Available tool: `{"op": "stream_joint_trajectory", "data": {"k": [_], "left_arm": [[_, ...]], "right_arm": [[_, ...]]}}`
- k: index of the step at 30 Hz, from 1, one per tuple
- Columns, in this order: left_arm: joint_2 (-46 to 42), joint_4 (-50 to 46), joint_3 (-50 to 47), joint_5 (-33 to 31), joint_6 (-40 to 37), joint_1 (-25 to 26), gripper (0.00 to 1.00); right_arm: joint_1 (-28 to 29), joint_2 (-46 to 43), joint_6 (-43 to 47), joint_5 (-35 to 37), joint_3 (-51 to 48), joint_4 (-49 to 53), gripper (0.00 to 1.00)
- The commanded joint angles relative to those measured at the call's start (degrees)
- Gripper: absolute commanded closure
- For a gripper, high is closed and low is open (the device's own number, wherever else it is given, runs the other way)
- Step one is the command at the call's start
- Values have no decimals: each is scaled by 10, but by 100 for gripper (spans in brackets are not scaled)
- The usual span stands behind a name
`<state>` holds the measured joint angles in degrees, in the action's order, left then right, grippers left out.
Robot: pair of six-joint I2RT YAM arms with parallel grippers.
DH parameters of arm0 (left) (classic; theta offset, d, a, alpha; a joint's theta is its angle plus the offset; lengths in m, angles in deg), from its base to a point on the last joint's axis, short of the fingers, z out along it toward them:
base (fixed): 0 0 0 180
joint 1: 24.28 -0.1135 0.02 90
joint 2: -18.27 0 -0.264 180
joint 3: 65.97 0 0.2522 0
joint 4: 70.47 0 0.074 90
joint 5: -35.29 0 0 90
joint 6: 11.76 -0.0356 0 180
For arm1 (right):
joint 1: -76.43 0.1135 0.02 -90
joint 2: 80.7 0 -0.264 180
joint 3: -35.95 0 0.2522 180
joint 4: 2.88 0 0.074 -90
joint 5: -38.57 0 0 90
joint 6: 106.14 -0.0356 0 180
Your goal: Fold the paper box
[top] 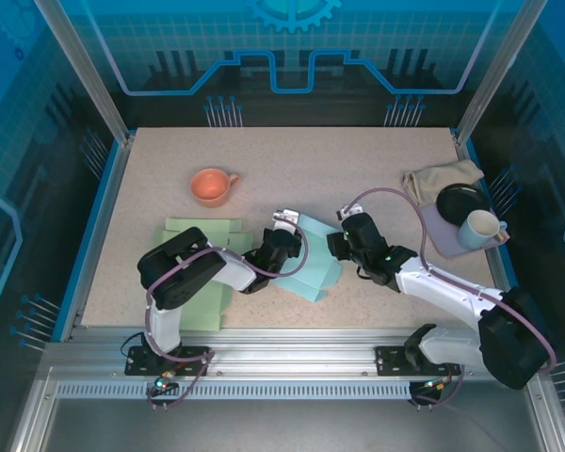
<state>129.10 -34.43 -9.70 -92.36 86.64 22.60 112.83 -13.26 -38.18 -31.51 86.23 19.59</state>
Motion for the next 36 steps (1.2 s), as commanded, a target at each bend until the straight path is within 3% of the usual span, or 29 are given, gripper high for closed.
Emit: {"op": "stream_joint_trajectory", "data": {"k": [1,4,8,12,19,25,36], "left_arm": [[20,-23,-16,-47,34,-2,94],[19,-26,-22,-54,47,0,94],[20,-24,-23,-56,51,2,94],[20,-26,-20,-61,47,7,94],[18,-34,-14,-59,42,9,94],[15,-38,-11,-59,42,13,94],[13,-49,3,-56,38,27,94]], "right_arm": [[10,-35,-53,-11,21,99,51],[10,-52,-115,-25,44,135,50],[11,-54,-135,-73,52,96,48],[6,-26,-137,-38,83,82,46],[-31,53,-148,-37,129,65,45],[-77,91,-179,-105,114,30,46],[-93,133,-191,-250,89,-88,49]]}}
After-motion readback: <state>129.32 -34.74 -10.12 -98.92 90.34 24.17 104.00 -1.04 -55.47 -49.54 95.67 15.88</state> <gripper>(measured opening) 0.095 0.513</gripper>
